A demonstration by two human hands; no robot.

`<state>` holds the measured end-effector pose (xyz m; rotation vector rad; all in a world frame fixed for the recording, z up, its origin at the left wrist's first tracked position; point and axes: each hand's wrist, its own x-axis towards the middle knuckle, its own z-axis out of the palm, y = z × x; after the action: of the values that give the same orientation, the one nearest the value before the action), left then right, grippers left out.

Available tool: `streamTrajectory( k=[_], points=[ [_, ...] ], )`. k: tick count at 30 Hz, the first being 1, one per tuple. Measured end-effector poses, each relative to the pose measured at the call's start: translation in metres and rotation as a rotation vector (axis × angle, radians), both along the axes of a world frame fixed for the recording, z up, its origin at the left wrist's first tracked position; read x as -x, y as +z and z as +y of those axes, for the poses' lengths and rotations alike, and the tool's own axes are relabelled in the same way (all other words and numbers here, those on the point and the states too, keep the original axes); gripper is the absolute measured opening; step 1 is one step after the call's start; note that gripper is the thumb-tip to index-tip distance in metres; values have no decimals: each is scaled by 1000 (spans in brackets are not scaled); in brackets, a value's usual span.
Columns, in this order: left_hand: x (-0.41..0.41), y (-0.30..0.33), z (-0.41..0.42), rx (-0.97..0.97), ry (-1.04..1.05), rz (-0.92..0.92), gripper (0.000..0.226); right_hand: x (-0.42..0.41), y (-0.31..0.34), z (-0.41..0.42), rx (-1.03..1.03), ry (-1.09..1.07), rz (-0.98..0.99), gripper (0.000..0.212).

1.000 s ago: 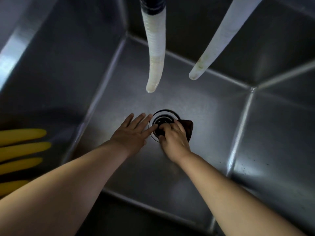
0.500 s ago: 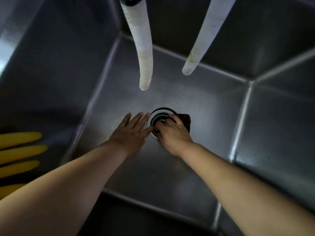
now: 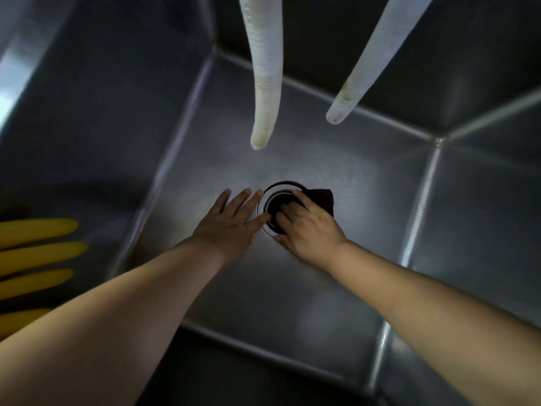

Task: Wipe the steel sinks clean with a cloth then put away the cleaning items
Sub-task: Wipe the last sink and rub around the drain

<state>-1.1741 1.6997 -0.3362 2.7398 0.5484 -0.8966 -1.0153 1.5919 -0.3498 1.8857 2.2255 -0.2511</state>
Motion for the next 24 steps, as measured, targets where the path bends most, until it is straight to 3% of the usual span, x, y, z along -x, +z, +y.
streamTrajectory(
  k=[9,12,19,24],
  points=[
    [1,0,1,17,10,-9,57,11,-9,-7,-212,-404,425,15],
    [2,-1,0,-1,-5,-19,57,20,-11,-20,-451,-548,490,28],
    [0,5,-2,4,2,38,62,39,-15,-73,-474,-1014,160,33],
    [-19,35,0,65,13,155,62,45,-1,-100,-293,-1026,127,38]
  ],
)
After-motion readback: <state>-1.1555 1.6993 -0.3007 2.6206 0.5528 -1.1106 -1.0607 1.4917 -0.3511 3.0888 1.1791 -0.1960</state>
